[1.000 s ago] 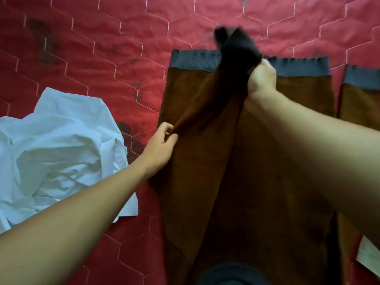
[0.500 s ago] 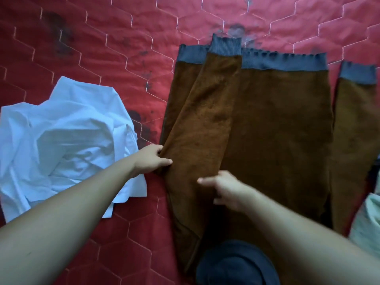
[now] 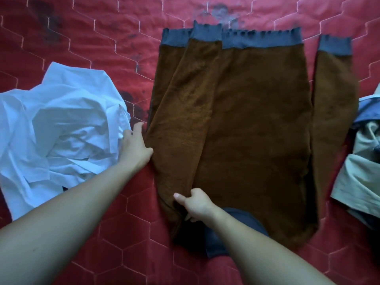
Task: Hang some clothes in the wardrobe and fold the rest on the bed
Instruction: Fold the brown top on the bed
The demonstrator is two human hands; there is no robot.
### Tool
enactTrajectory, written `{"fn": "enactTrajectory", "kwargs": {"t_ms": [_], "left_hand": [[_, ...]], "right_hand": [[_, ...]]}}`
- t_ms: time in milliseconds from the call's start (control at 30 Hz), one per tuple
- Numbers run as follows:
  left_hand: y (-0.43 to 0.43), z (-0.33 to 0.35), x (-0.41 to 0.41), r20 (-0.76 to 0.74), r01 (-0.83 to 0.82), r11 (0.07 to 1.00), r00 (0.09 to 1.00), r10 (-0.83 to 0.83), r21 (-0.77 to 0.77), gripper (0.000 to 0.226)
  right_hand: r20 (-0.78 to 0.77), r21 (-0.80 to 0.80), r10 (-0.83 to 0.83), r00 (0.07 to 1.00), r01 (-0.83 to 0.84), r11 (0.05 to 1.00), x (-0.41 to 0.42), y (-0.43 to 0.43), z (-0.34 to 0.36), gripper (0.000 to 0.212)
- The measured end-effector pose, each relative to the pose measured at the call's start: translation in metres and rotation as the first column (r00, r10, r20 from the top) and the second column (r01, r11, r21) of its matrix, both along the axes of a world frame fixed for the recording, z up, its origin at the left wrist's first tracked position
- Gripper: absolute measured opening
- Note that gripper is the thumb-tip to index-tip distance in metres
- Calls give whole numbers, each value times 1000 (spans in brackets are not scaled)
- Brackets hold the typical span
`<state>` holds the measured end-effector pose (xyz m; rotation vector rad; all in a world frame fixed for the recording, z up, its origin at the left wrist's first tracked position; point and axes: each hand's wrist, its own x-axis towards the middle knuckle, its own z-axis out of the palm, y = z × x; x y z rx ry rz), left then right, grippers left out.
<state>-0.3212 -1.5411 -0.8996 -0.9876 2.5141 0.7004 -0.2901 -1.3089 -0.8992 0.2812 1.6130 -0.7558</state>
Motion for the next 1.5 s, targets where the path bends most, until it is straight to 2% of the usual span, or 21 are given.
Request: {"fn": "enactTrajectory", "kwargs": {"t_ms": [67, 100, 167, 267, 333, 367, 433, 533, 633, 800, 867, 900, 967, 1033, 1100, 1167, 1200, 1267, 1300, 1400, 1500], "left_hand": [[24, 9, 1, -63, 71, 992, 995, -78, -103, 73], [39, 14, 1, -90, 143, 980, 984, -156, -140, 71], [74, 23, -1, -143, 306, 939, 934, -328, -155, 63], [134, 27, -13, -198, 462, 887, 870, -451, 8, 52], [178, 23, -28, -207, 492, 851, 866, -455, 186, 48], [200, 20, -37, -209, 483, 833, 874, -439, 269, 46], [248, 16, -57, -226, 429, 809, 903, -366, 402, 43], [315, 10, -94, -265, 372, 776, 926, -269, 510, 39], [365, 7, -135, -324, 381, 754, 917, -234, 535, 39], [400, -1, -216, -348, 287, 790, 932, -100, 541, 47], [404, 0, -250, -311, 182, 746, 950, 35, 640, 51], [406, 2, -265, -261, 101, 688, 956, 133, 718, 51], [409, 4, -286, -138, -29, 544, 955, 264, 839, 47], [409, 6, -298, -81, -56, 470, 961, 265, 881, 42], [405, 11, -304, -129, 1, 503, 967, 220, 864, 32], [395, 21, -306, -163, 18, 515, 957, 238, 857, 19], [388, 28, -306, -164, 8, 492, 947, 275, 871, 13], [370, 45, -302, -203, 8, 469, 907, 368, 883, 12], [358, 53, -298, -259, 24, 504, 879, 401, 863, 13], [316, 75, -280, -473, 94, 694, 796, 378, 714, 21], [266, 83, -270, -594, 159, 790, 748, 295, 593, 35]], "right_hand": [[-232, 57, 136, 963, -126, 990, -20, 22, 8, 56], [-366, 118, 177, 913, -143, 983, -35, 39, 13, 59], [-591, 238, 240, 770, -118, 964, -74, 82, 22, 48], [-778, 368, 344, 526, -64, 928, -142, 158, 28, 26], [-809, 442, 392, 437, 13, 897, -187, 208, 28, 28], [-807, 475, 412, 423, 50, 879, -209, 230, 28, 33], [-776, 522, 444, 448, 62, 851, -248, 267, 25, 44], [-772, 483, 409, 486, 32, 875, -296, 297, 16, 47], [-823, 442, 359, 440, 98, 892, -337, 299, 10, 46], [-771, 440, 299, 562, 131, 889, -405, 299, 4, 59], [-773, 346, 167, 612, 185, 920, -427, 300, 3, 61], [-761, 262, 45, 648, 244, 934, -436, 300, 3, 61], [-681, 69, -221, 698, 361, 930, -445, 299, 6, 41], [-607, -70, -351, 713, 392, 917, -448, 297, 10, 21], [-540, -261, -490, 684, 417, 870, -447, 291, 19, 14], [-350, -485, -664, 661, 478, 732, -446, 280, 36, 15], [-233, -553, -702, 674, 502, 665, -447, 272, 48, 14], [-86, -612, -679, 729, 499, 613, -448, 251, 76, 14], [-60, -637, -658, 751, 479, 605, -450, 239, 89, 16], [-50, -739, -612, 790, 383, 554, -458, 191, 121, 20], [-101, -777, -571, 814, 294, 556, -467, 132, 128, 24]]}}
